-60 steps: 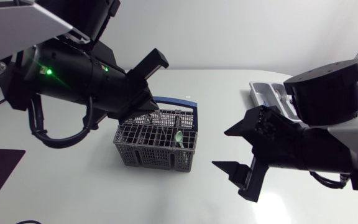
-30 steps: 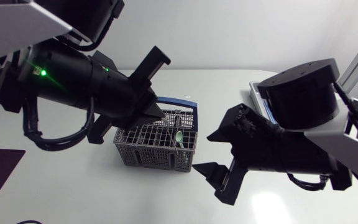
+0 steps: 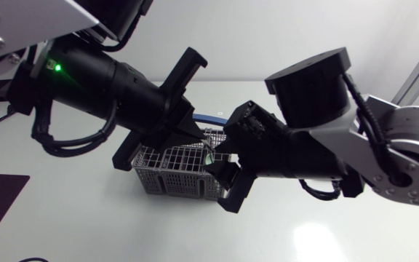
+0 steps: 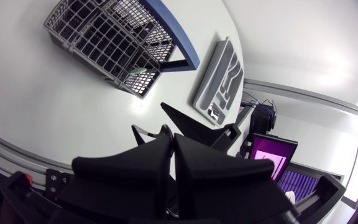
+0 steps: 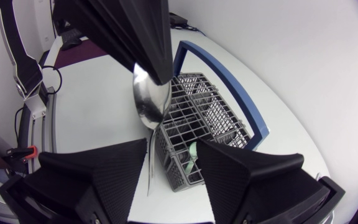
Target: Unload the cutlery basket into the drawer organizer.
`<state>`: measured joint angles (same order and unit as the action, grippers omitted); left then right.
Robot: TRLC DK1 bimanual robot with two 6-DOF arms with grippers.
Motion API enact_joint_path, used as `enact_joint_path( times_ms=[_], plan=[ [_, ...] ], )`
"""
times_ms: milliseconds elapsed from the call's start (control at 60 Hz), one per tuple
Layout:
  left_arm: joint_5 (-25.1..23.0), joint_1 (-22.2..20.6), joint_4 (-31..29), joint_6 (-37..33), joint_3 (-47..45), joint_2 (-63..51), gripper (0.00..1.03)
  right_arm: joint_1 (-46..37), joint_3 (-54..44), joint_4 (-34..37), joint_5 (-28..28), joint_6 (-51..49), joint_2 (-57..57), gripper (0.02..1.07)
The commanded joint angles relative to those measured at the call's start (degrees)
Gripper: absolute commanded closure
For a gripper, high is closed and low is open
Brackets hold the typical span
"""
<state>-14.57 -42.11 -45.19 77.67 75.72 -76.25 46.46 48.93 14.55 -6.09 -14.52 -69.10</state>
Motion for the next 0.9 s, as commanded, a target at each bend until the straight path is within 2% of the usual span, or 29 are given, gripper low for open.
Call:
enact_joint_path(
  times_ms=[0, 83, 150, 233, 333, 650, 800, 883],
  plan=[
    [-0.5, 0.6, -0.3, 2.0, 2.6, -0.8, 1.0, 0.3, 1.8, -1.1, 0.5, 1.1, -2.0, 0.65],
    [-1.1, 1.2, -0.4, 2.0, 2.8, -0.7, 1.0, 0.3, 2.0, -1.5, 0.4, 1.1, -3.0, 0.67],
    [-1.4, 1.5, -0.5, 2.0, 2.8, -0.6, 1.0, 0.3, 1.9, -2.2, 0.5, 1.0, -3.2, 0.77],
    [-1.6, 1.8, -0.5, 2.0, 2.8, -0.6, 1.0, 0.3, 1.6, -2.6, 0.5, 1.2, -3.1, 0.82],
    [-1.6, 1.9, -0.5, 2.0, 2.6, -0.5, 1.0, 0.1, 1.2, -3.9, 0.9, 1.1, -2.6, 1.02],
    [-2.2, 3.4, -0.5, 2.1, 2.8, 0.5, 0.96, -0.3, 0.2, -2.1, 1.3, 0.5, -0.9, 1.01],
    [-4.0, 3.9, -0.3, 2.6, 2.8, 1.6, 0.77, -1.5, 0.0, -1.1, 0.6, 0.2, -0.1, 1.01],
    [-4.2, 4.1, -0.1, 2.5, 2.9, 1.8, 0.62, -2.6, 0.0, -0.3, -0.8, 0.2, 0.5, 1.01]
  ],
)
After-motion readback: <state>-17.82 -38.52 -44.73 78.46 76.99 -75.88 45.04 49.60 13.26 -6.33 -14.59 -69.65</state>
